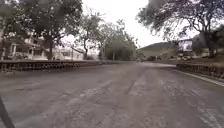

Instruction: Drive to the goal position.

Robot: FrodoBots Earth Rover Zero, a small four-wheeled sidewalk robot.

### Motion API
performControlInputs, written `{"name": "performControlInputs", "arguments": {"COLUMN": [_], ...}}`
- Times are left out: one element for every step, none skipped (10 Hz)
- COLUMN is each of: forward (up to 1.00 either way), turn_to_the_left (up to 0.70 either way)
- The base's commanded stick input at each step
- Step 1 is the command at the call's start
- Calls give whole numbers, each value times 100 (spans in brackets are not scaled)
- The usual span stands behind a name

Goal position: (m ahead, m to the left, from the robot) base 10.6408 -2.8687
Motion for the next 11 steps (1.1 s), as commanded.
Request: {"name": "performControlInputs", "arguments": {"forward": [0, 0, 0, 0, 0, 0, 0, 0, 0, 0, 0], "turn_to_the_left": [0, 0, -45, -45, -45, -45, -45, -45, -45, -45, 0]}}
